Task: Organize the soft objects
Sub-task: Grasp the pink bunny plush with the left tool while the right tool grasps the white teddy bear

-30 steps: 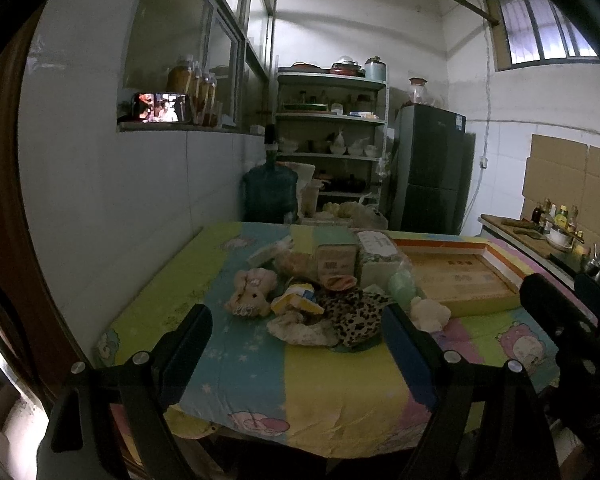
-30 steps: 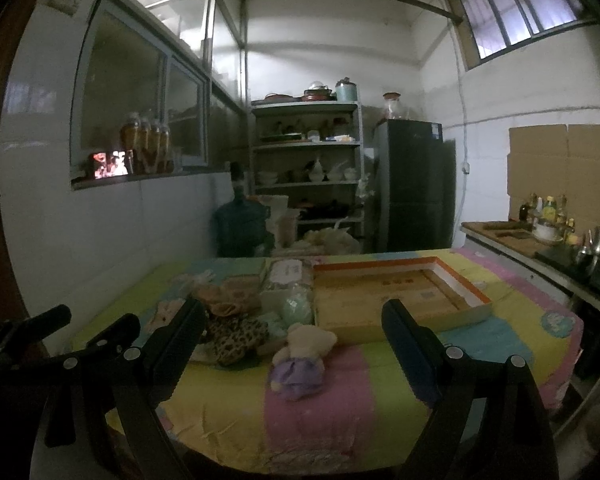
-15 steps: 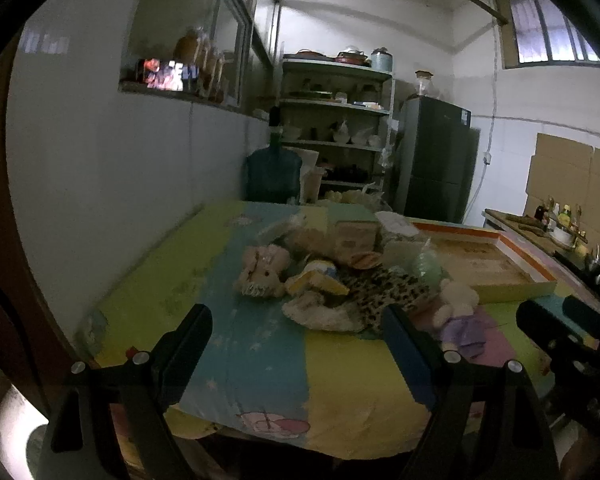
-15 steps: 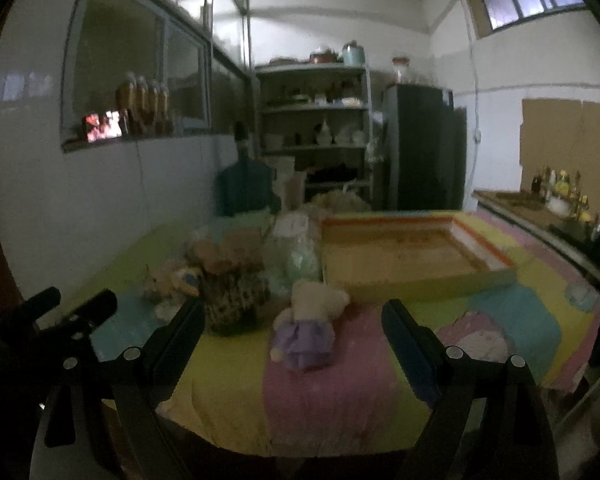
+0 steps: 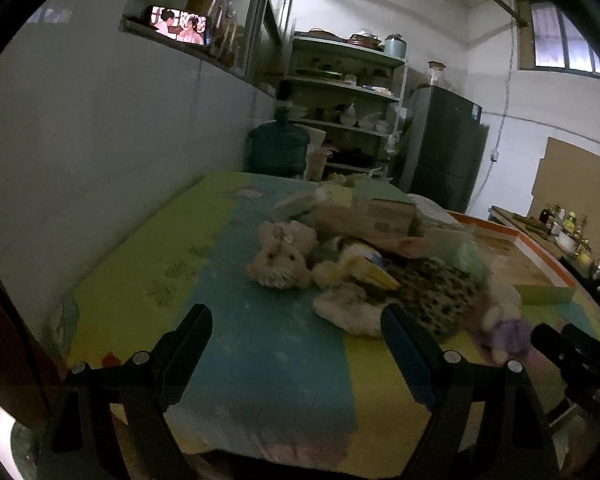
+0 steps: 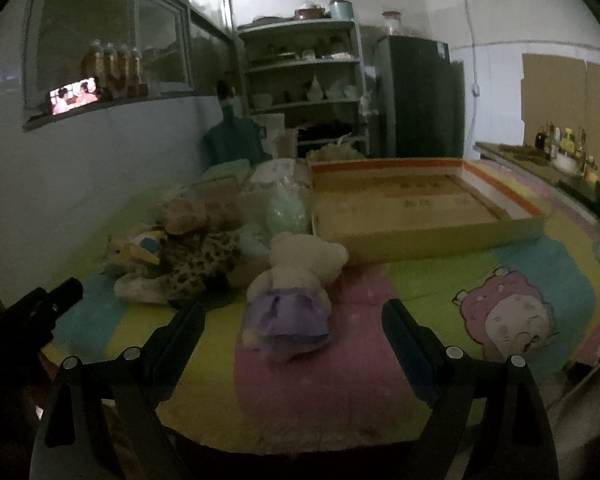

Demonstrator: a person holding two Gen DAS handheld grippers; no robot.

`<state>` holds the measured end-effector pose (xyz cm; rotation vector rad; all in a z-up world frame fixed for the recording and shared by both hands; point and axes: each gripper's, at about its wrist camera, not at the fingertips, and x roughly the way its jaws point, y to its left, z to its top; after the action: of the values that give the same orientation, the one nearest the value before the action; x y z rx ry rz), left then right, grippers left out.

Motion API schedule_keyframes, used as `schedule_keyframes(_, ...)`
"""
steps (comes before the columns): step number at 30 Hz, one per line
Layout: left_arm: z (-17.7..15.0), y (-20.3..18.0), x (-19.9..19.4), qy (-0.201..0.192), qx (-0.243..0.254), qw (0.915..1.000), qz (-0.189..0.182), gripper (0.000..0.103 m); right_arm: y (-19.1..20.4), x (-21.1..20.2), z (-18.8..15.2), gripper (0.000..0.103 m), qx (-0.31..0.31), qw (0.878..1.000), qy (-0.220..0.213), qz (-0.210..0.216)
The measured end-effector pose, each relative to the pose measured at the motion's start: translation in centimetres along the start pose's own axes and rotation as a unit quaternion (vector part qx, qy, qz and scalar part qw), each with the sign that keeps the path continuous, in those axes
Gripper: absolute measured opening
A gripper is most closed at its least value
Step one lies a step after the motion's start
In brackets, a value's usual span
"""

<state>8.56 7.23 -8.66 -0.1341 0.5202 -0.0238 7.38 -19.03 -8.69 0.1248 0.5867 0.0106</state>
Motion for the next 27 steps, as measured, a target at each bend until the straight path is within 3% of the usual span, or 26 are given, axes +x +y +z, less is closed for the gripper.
schedule_keyframes(5, 2.3, 1.0, 3.1, 0.011, 0.003, 0.9999, 0.007, 0.087, -0.6, 1.9, 0.2, 0.091, 0.004, 1.0, 0.008, -0.002)
schedule_keyframes(11, 5.1, 1.5, 8.2, 0.055, 0.003, 0.9985, 0.001, 0.087, -0.8, 3.7, 0.9, 0.091, 0.007, 1.0, 0.014, -0.002)
schedule_keyframes(18, 5.5, 1.5, 12.9, 0.124, 0.015, 0.9922, 0.004, 0.079, -1.0, 5.0, 1.2, 0.091, 0.005, 1.0, 0.023, -0.002)
schedule_keyframes(25, 5.3, 2.4, 14.6, 0.154, -0.007, 0.9879, -0.017, 0.078, -1.0, 6.1, 1.0, 0.091, -0.003, 0.999, 0.037, 0.002)
schedule_keyframes(27, 5.3, 2.3, 14.8, 0.152, -0.001, 0.9884, -0.011, 0.068, -1.2, 6.3, 0.8, 0.091, 0.0, 0.999, 0.045, 0.006)
